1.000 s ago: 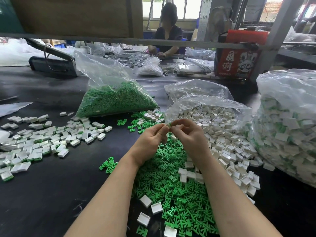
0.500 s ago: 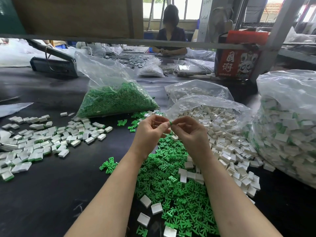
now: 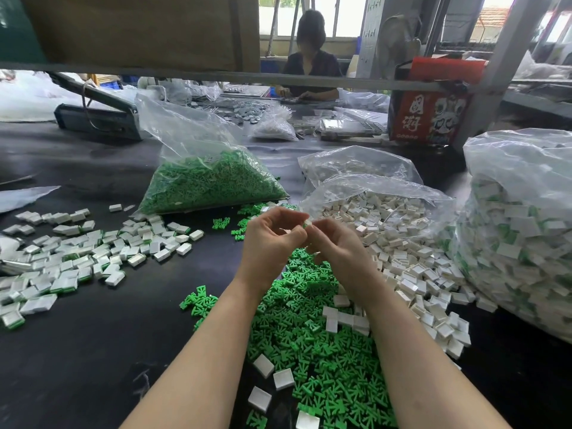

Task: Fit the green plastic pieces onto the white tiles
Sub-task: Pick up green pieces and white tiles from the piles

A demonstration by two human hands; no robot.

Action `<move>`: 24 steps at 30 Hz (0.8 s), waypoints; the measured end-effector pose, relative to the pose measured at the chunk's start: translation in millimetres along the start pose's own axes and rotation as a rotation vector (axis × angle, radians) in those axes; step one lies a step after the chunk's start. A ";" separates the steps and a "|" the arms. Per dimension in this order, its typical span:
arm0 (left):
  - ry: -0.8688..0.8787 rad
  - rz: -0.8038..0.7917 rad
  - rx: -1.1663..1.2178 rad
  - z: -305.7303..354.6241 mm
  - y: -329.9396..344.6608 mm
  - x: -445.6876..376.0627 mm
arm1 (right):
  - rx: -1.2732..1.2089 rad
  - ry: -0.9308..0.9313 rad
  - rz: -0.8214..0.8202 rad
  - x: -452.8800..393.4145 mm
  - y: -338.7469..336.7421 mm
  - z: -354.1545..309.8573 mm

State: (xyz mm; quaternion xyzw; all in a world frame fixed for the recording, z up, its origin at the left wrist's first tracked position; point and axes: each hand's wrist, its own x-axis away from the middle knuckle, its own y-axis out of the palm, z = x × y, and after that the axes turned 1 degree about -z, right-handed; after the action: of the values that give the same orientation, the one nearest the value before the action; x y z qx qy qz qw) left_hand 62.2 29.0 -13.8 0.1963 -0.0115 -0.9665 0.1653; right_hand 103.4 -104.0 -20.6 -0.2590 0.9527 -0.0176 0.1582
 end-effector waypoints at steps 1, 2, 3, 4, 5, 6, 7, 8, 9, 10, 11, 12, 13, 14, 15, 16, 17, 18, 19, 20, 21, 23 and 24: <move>-0.001 0.000 0.006 0.4 -0.5 0.4 | 0.008 0.002 -0.033 0.3 0.8 -0.1; -0.008 0.001 0.013 0.5 -0.8 0.5 | 0.017 0.000 -0.056 0.6 1.5 -0.3; -0.017 0.002 0.015 0.2 -0.9 0.6 | 0.023 -0.003 -0.067 0.7 2.2 -0.5; -0.024 0.002 0.010 -0.1 -0.6 0.7 | 0.025 -0.004 -0.069 0.6 2.3 -0.8; -0.030 0.002 0.004 -0.6 -0.1 0.8 | 0.020 -0.001 -0.066 0.6 2.1 -1.1; -0.034 -0.001 0.000 -0.8 0.8 1.0 | 0.011 0.005 -0.066 0.7 1.8 -1.2; -0.037 -0.010 0.006 -0.6 1.5 1.2 | 0.003 0.006 -0.071 0.8 1.8 -1.4; -0.039 -0.022 0.024 -0.2 2.1 1.4 | -0.002 -0.001 -0.081 1.0 1.9 -1.5; -0.042 -0.035 0.056 0.0 2.4 1.7 | -0.006 -0.015 -0.091 1.2 2.3 -1.5; -0.047 -0.044 0.094 -0.1 3.0 1.5 | -0.014 -0.029 -0.097 1.3 2.8 -1.7; -0.053 -0.051 0.132 -0.1 3.8 1.5 | -0.021 -0.037 -0.095 1.1 3.6 -2.1; -0.060 -0.053 0.167 -0.4 5.0 1.3 | -0.019 -0.038 -0.089 0.7 4.4 -2.4; -0.069 -0.047 0.196 -0.6 6.5 1.4 | -0.006 -0.031 -0.081 0.3 5.2 -2.0; -0.081 -0.035 0.222 -1.1 8.5 1.8 | 0.008 -0.017 -0.073 0.0 6.1 -1.5; -0.097 -0.025 0.249 -1.7 10.6 2.5 | 0.012 0.001 -0.066 -0.1 6.6 -0.8; -0.112 -0.020 0.274 -2.2 12.7 3.4 | 0.000 0.018 -0.061 0.1 7.1 -0.4; -0.123 -0.018 0.292 -2.5 14.1 4.2 | -0.022 0.034 -0.062 0.2 7.5 -0.3; -0.132 -0.015 0.301 -2.7 14.9 4.7 | -0.043 0.045 -0.067 0.4 7.6 -0.4; -0.139 -0.009 0.304 -2.7 15.1 5.0 | -0.060 0.050 -0.072 0.4 7.6 -0.6; -0.145 0.001 0.307 -2.6 15.2 4.7 | -0.076 0.051 -0.075 0.5 7.1 -0.8; -0.149 0.007 0.314 -2.4 15.2 4.4 | -0.090 0.052 -0.075 0.5 6.3 -1.0; -0.152 0.004 0.333 -1.9 15.5 4.4 | -0.103 0.052 -0.070 0.7 5.0 -2.2; -0.154 0.001 0.339 -1.7 16.0 4.8 | -0.092 0.052 -0.064 0.8 4.9 -2.7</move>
State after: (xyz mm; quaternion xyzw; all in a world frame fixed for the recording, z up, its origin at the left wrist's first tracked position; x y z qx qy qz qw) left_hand 63.7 12.4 -15.7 0.1469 -0.1870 -0.9627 0.1290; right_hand 99.5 -100.2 -18.8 -0.2957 0.9475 0.0143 0.1206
